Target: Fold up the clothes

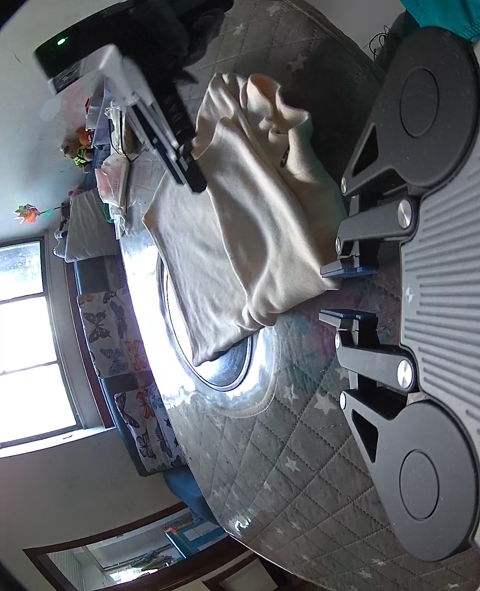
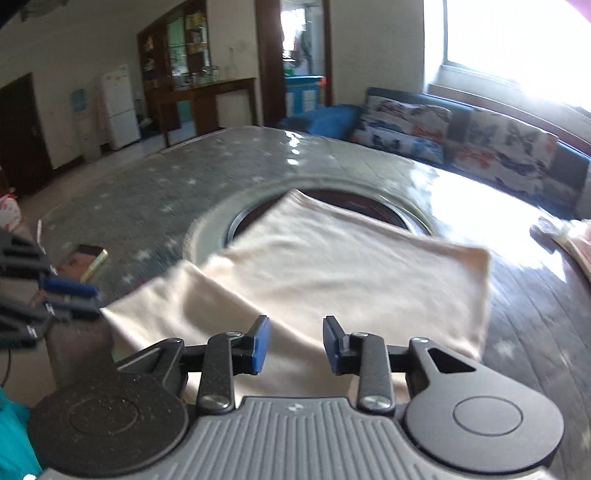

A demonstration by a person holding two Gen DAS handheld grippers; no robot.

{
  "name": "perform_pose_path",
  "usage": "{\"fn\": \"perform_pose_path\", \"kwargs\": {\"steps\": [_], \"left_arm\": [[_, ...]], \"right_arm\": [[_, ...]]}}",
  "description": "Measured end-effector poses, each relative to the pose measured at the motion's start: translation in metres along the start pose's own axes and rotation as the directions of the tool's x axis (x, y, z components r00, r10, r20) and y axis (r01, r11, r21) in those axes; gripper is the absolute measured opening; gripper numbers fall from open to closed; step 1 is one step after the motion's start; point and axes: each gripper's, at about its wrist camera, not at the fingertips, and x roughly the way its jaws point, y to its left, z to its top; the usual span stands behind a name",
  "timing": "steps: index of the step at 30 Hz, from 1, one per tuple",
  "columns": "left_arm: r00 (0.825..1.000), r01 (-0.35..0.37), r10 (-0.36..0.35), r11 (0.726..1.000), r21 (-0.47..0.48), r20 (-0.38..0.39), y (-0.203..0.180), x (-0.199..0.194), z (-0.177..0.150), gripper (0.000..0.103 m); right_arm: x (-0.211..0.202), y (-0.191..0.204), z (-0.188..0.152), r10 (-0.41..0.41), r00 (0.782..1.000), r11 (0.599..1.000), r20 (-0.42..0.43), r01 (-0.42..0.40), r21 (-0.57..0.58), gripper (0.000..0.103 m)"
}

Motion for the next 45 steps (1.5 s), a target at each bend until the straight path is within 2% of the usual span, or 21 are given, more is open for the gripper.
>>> {"fn": "perform_pose_path", "kwargs": {"steps": [6,12,16,18,20,22,26,29,33,37,41,43,45], "left_arm": [[0.999,0.035,-0.034,0.999,-0.026,0.021,-0.003,0.011,0.021,0.020],[0.999,0.031,-0.030,0.997,-0.072,0.026,-0.003,0.041,0.039,0.020],[1.000,0.023,-0.022,0.995,-0.102,0.009,-0.001,0.062,0.044,0.020],[1.000,0.020,-0.019,0.993,-0.118,0.005,0.001,0.068,0.044,0.020],[1.000,0.023,-0.023,0.992,-0.125,0.003,0.001,0.071,0.044,0.020],[1.000,0.021,-0.022,0.992,-0.128,-0.005,0.001,0.074,0.043,0.020],[0.999,0.030,-0.031,0.991,-0.131,-0.006,0.002,0.075,0.042,0.020],[0.999,0.035,-0.036,0.992,-0.122,-0.007,0.000,0.075,0.042,0.023],[0.999,0.041,-0.039,0.992,-0.117,0.016,0.002,0.068,0.045,0.025],[0.999,0.040,-0.037,0.993,-0.111,0.029,0.003,0.065,0.048,0.028],[1.000,0.029,-0.029,0.994,-0.109,0.001,0.003,0.075,0.046,0.028],[1.000,0.031,-0.030,0.994,-0.108,0.003,0.002,0.073,0.045,0.028],[0.999,0.034,-0.033,0.994,-0.107,0.018,0.002,0.069,0.048,0.028]], "right_arm": [[-0.009,-0.019,-0.026,-0.042,0.999,0.995,-0.006,0.042,0.094,0.032],[-0.004,-0.023,-0.039,-0.076,0.997,0.984,-0.016,0.078,0.162,0.032],[-0.002,-0.018,-0.044,-0.058,0.998,0.983,-0.020,0.060,0.171,0.030],[-0.003,-0.014,-0.045,-0.081,0.997,0.984,-0.017,0.083,0.158,0.021],[-0.007,-0.015,-0.045,-0.087,0.996,0.983,-0.006,0.087,0.164,0.007],[-0.016,-0.014,-0.042,-0.099,0.995,0.982,0.013,0.095,0.163,0.006],[-0.032,-0.006,-0.039,-0.130,0.991,0.981,0.044,0.123,0.148,0.006],[-0.023,-0.008,-0.045,-0.142,0.990,0.977,0.004,0.140,0.163,0.006],[-0.018,-0.012,-0.052,-0.156,0.988,0.969,-0.009,0.155,0.195,0.006],[-0.028,-0.013,-0.045,-0.172,0.985,0.968,0.013,0.166,0.190,0.006],[-0.014,-0.015,-0.054,-0.165,0.985,0.968,-0.048,0.171,0.186,0.012],[-0.019,-0.015,-0.052,-0.183,0.983,0.967,-0.030,0.185,0.177,0.019],[-0.027,-0.015,-0.047,-0.190,0.982,0.967,0.006,0.186,0.177,0.019]]}}
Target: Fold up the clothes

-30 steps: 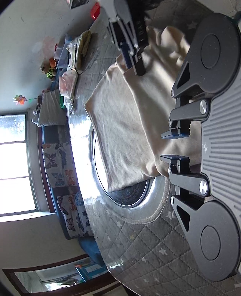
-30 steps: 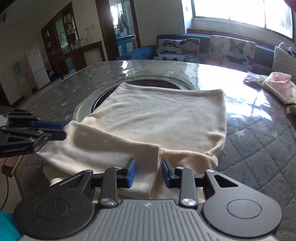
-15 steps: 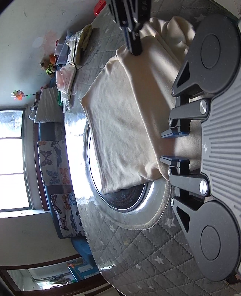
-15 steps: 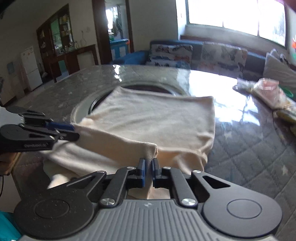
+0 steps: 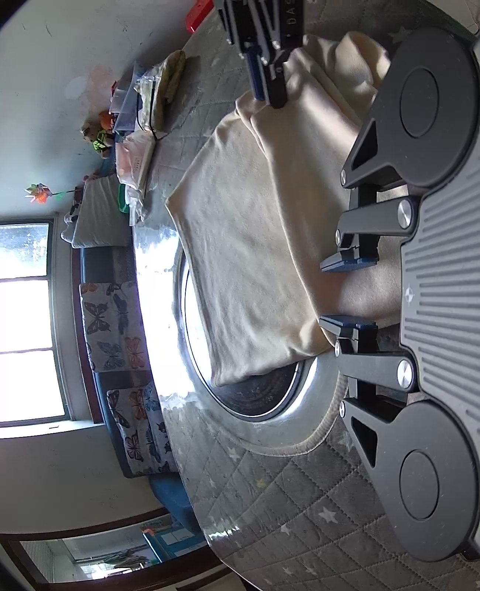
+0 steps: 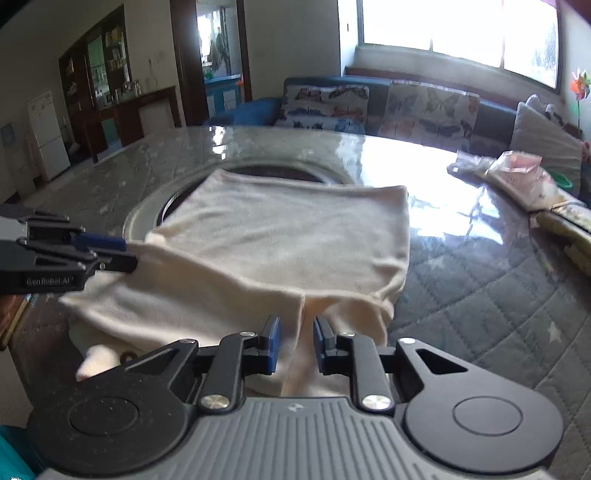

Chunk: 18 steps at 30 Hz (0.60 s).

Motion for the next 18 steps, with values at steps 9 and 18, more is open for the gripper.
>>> {"fn": "perform_pose_path", "kwargs": {"steps": [9,18], "left_arm": [[1.000,0.002,-0.002,1.000,0.016,0.014,-0.010,0.014,0.009,0.028],[1.000,-0.013,0.012,1.000,0.021,0.021,-0.011,0.016,0.006,0.036]], "right_arm": [[0.014,0.017,0.013,0.071,0.996,0.996,0.057,-0.068,-0.052,0.027],[0.026,0.024,0.003,0.081,0.996,0.993,0.022,-0.079,-0.091,0.034]]}}
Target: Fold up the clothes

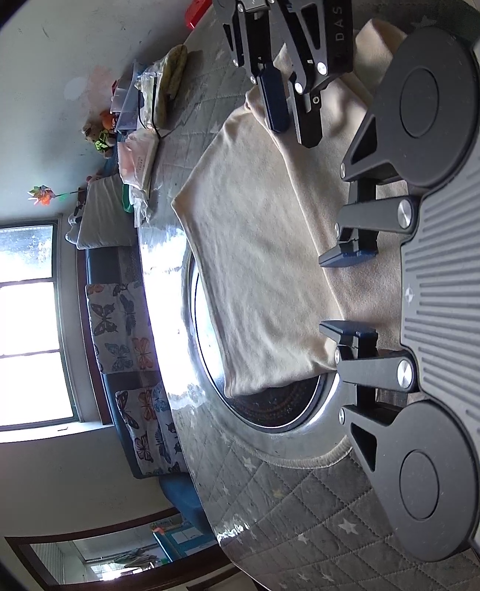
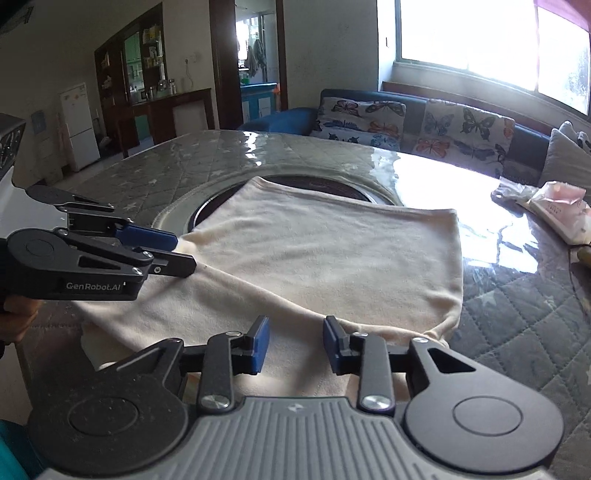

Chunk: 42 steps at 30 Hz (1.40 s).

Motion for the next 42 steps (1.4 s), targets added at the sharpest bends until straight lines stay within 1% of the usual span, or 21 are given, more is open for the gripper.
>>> {"fn": "perform_pose_path", "kwargs": {"steps": [2,4,5,6,7,11,13,16,18,23,25,26,28,31,34,36,39,41,42], "left_arm": [[1.000,-0.006,0.005,1.000,0.011,0.012,-0.003,-0.006,0.000,0.037],[0.999,-0.014,0.013,1.000,0.026,0.030,-0.007,-0.013,-0.002,0.037],[0.999,-0.015,0.014,0.999,0.033,0.038,-0.010,-0.017,-0.003,0.037],[0.999,-0.013,0.012,0.999,0.037,0.043,-0.011,-0.020,-0.004,0.038],[0.999,-0.011,0.009,0.999,0.039,0.044,-0.013,-0.022,-0.006,0.038],[0.999,-0.006,0.005,0.999,0.042,0.034,-0.016,-0.026,-0.012,0.040],[1.000,-0.010,0.009,0.999,0.043,0.021,-0.017,-0.024,-0.016,0.040],[1.000,-0.013,0.012,0.999,0.040,0.014,-0.017,-0.025,-0.019,0.040],[1.000,-0.009,0.008,0.999,0.041,0.021,-0.018,-0.027,-0.020,0.045],[1.000,-0.010,0.010,0.999,0.051,-0.006,-0.020,-0.021,-0.026,0.046],[1.000,-0.009,0.010,0.999,0.049,-0.012,-0.019,-0.021,-0.028,0.047],[1.000,-0.009,0.010,0.999,0.050,-0.011,-0.019,-0.021,-0.028,0.047],[1.000,-0.006,0.006,0.999,0.050,-0.007,-0.020,-0.023,-0.027,0.048],[1.000,-0.004,0.005,0.998,0.055,-0.015,-0.020,-0.021,-0.029,0.051],[1.000,0.001,0.000,0.999,0.045,-0.016,-0.018,-0.020,-0.031,0.053],[1.000,0.000,0.001,0.999,0.049,-0.015,-0.018,-0.019,-0.031,0.055],[1.000,-0.001,0.002,0.999,0.050,-0.014,-0.017,-0.019,-0.031,0.056],[1.000,0.001,0.000,0.999,0.042,-0.015,-0.016,-0.019,-0.031,0.057],[1.000,-0.001,0.001,0.999,0.040,-0.016,-0.016,-0.019,-0.031,0.059]], "right_arm": [[-0.008,0.004,0.000,0.008,1.000,1.000,0.014,-0.007,-0.015,0.038],[-0.016,0.008,-0.001,0.016,1.000,0.999,0.023,-0.015,-0.037,0.038],[-0.019,0.010,-0.003,0.019,0.999,0.999,0.025,-0.018,-0.048,0.040],[-0.022,0.012,-0.005,0.022,0.999,0.998,0.028,-0.020,-0.059,0.046],[-0.025,0.015,-0.007,0.025,0.999,0.997,0.030,-0.023,-0.070,0.048],[-0.027,0.019,-0.017,0.027,1.000,0.994,0.014,-0.025,-0.102,0.049],[-0.024,0.018,-0.023,0.025,1.000,0.996,-0.007,-0.025,-0.090,0.050],[-0.029,0.017,-0.024,0.024,1.000,0.997,0.008,-0.023,-0.073,0.052],[-0.033,0.018,-0.023,0.026,0.999,0.997,0.027,-0.024,-0.066,0.053],[-0.026,0.015,-0.029,0.031,0.999,0.998,0.006,-0.031,-0.049,0.058],[-0.028,0.014,-0.029,0.031,0.999,0.999,0.010,-0.030,-0.041,0.062],[-0.028,0.013,-0.029,0.028,1.000,0.999,0.011,-0.028,-0.041,0.065],[-0.027,0.013,-0.030,0.028,1.000,0.999,0.007,-0.028,-0.043,0.068],[-0.026,0.013,-0.032,0.021,1.000,0.999,0.002,-0.020,-0.043,0.078],[-0.025,0.013,-0.033,0.020,1.000,0.999,-0.002,-0.020,-0.034,0.081],[-0.024,0.013,-0.033,0.020,1.000,0.999,-0.005,-0.020,-0.032,0.087],[-0.022,0.013,-0.034,0.020,1.000,0.999,-0.013,-0.021,-0.027,0.089],[-0.021,0.012,-0.035,0.020,1.000,1.000,-0.016,-0.021,-0.022,0.095],[-0.020,0.012,-0.035,0.020,1.000,1.000,-0.018,-0.021,-0.019,0.097]]}}
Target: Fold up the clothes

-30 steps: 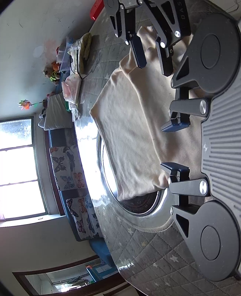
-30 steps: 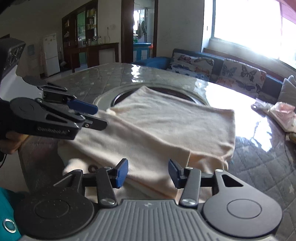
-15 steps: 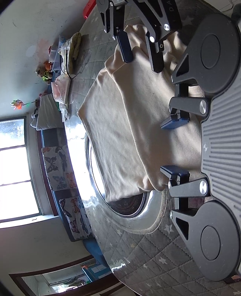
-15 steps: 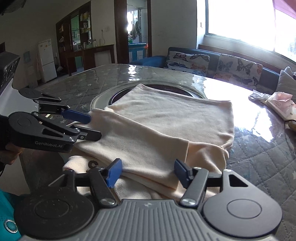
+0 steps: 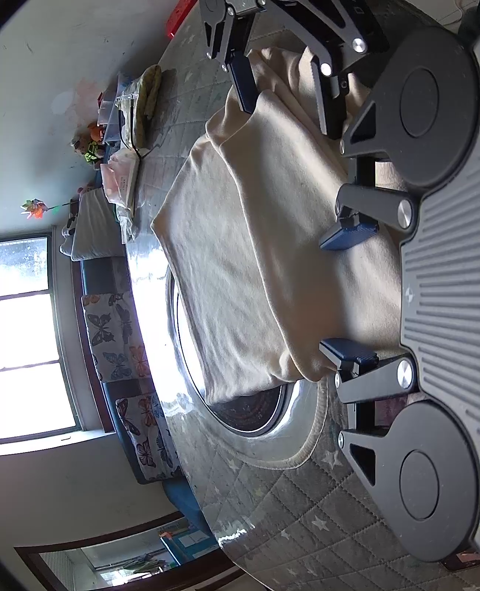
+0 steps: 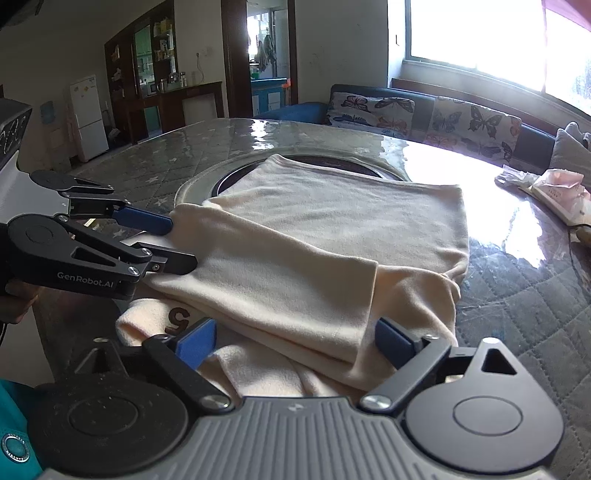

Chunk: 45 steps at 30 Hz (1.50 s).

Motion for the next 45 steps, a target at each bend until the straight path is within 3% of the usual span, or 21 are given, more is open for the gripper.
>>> {"fn": "perform_pose_path", "kwargs": {"steps": [5,29,45], "left_arm": [[1.000,-0.003,0.003,1.000,-0.007,-0.001,0.001,0.000,0.000,0.061],[1.000,-0.026,0.026,0.999,-0.046,-0.005,0.007,0.004,-0.001,0.079],[1.000,-0.017,0.016,0.997,-0.071,-0.010,0.012,0.005,-0.002,0.082]], "right_arm": [[0.002,0.000,-0.001,0.008,1.000,1.000,-0.001,-0.008,0.007,0.103],[0.008,0.003,0.002,-0.006,0.999,1.000,-0.044,0.006,-0.004,0.103],[-0.007,0.006,0.011,-0.017,1.000,0.999,-0.016,0.016,-0.029,0.103]]}}
